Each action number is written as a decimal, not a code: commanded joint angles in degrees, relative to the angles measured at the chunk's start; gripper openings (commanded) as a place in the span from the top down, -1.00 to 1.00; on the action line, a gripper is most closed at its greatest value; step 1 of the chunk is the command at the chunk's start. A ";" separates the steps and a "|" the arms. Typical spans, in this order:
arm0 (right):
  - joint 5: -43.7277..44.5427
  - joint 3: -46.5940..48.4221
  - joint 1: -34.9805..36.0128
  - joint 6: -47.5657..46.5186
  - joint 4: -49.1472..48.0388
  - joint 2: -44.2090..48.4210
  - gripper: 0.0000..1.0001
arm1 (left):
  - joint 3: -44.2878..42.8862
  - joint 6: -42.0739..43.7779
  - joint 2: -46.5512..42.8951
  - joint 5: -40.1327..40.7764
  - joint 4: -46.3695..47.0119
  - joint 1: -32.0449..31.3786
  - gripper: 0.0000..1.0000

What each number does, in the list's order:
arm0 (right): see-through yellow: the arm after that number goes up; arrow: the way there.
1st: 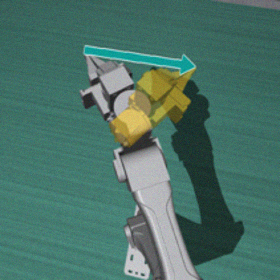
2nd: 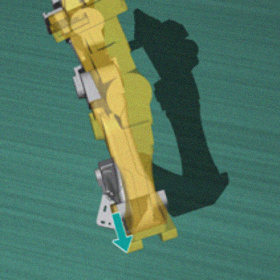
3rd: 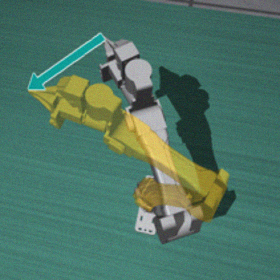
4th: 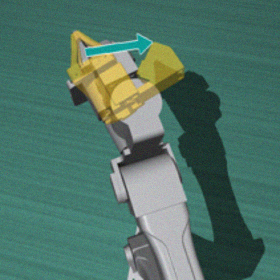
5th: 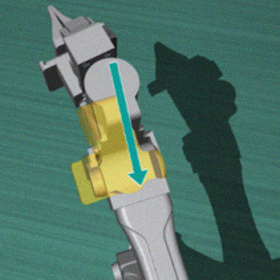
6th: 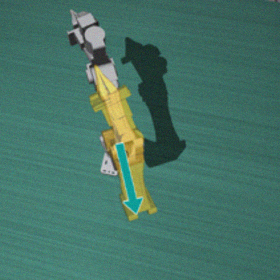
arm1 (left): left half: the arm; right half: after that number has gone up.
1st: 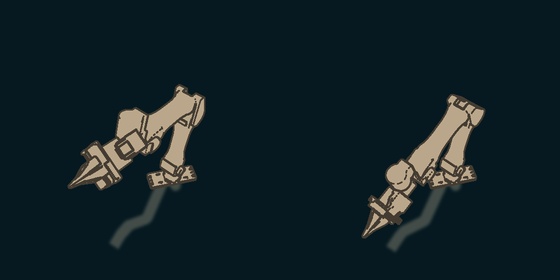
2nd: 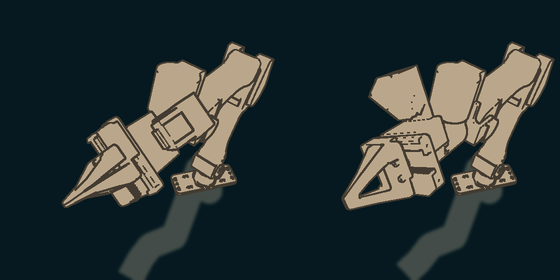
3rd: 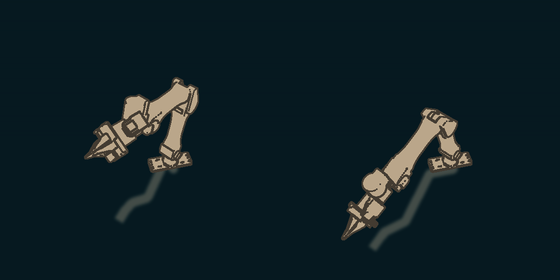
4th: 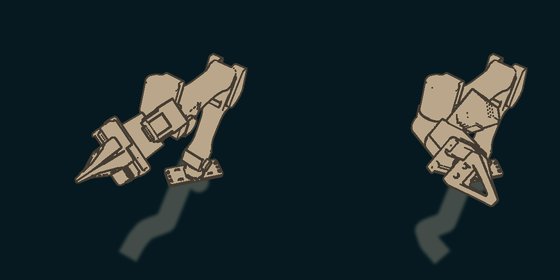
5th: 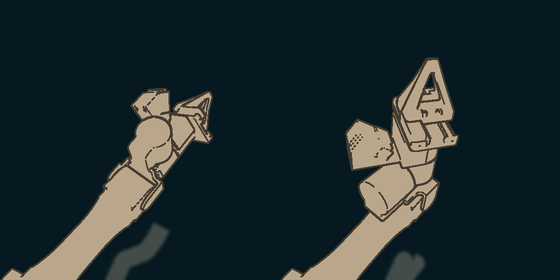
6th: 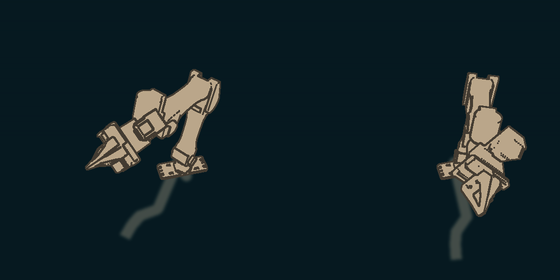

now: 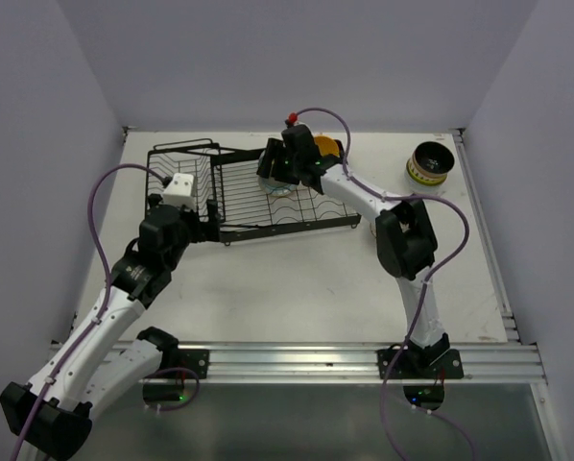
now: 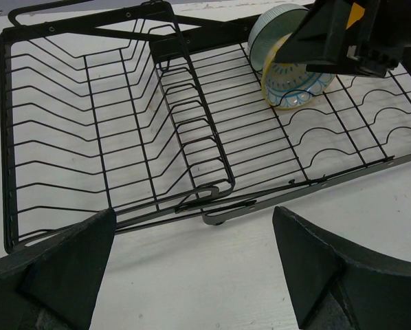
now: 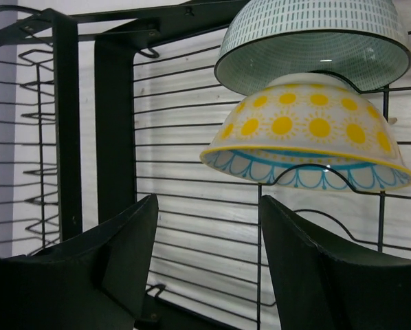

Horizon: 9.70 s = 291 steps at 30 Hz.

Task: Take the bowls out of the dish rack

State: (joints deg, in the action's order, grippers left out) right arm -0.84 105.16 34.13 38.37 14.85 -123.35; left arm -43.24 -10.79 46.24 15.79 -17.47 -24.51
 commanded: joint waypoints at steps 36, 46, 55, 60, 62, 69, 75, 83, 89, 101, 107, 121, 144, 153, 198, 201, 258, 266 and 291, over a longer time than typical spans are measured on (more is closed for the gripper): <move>26.77 6.99 5.77 12.78 -4.38 -8.05 0.92 | 0.00 -0.38 -3.08 3.19 0.86 -5.46 -1.00; 30.81 -6.62 7.27 12.52 -14.31 -0.49 1.00 | -0.09 -0.38 -3.00 3.28 0.78 -5.46 -1.00; 33.71 -12.17 8.06 11.90 -21.61 3.90 1.00 | -0.09 -0.20 -2.73 3.63 0.69 -5.55 -1.00; 34.41 -13.84 8.14 9.10 -26.97 5.49 1.00 | -0.09 -0.20 -2.73 3.81 0.60 -5.55 -1.00; 34.15 -14.81 8.06 7.95 -30.65 6.01 1.00 | -0.09 -0.11 -2.65 3.81 0.60 -5.55 -1.00; 32.83 -19.20 8.23 9.08 -38.49 6.28 1.00 | -0.09 -0.03 -2.47 3.90 0.60 -5.46 -1.00; 35.90 -24.04 8.41 12.96 -44.81 7.16 1.00 | -0.09 -0.03 -2.21 3.63 0.69 -5.46 -1.00; 35.12 -22.81 8.41 13.66 -47.10 7.60 1.00 | -0.09 -0.02 -2.03 3.63 0.69 -5.55 -1.00; 33.89 -22.98 8.32 14.54 -46.67 9.44 1.00 | -0.09 0.06 -2.38 3.72 0.69 -5.55 -1.00; 12.29 -26.32 3.24 10.06 -25.95 24.90 1.00 | -0.26 0.06 -3.43 4.60 0.51 -5.55 -1.00; -2.90 -31.33 -5.63 3.74 -9.10 37.01 1.00 | -0.26 -0.02 -4.40 5.57 0.25 -5.46 -1.00; -4.60 -22.63 -19.62 -24.73 36.55 45.04 1.00 | -0.35 -0.02 -4.58 5.04 0.25 -5.46 -1.00; 4.27 -18.95 -23.58 -30.20 46.14 29.13 1.00 | -0.35 0.06 -3.70 4.51 0.16 -5.55 -1.00; 2.51 -17.63 -23.50 -29.58 45.53 25.35 0.53 | -0.26 0.06 -3.52 4.60 0.25 -5.46 -1.00; 18.94 2.32 -0.21 16.89 -8.08 -0.31 -0.56 | 0.00 -0.29 -2.73 4.25 0.69 -5.55 -1.00; 22.19 3.73 0.15 19.80 -8.26 -3.03 -0.56 | 0.00 -0.20 -2.64 3.72 0.69 -5.55 -1.00; 16.76 -8.05 3.66 13.14 -53.87 -5.33 1.00 | 0.09 0.15 -3.26 5.13 0.78 -7.48 -1.00; 11.83 -8.13 3.66 7.87 -54.75 -1.72 1.00 | 0.09 0.33 -3.00 6.00 0.69 -7.48 -1.00; 1.72 -23.42 -0.90 9.78 -65.38 7.69 1.00 | 0.53 0.94 -2.03 8.73 0.78 -7.57 -1.00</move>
State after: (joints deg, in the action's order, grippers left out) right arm 1.67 81.54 34.94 45.58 -31.83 -124.20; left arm -43.22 -10.74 44.16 23.27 -18.48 -31.66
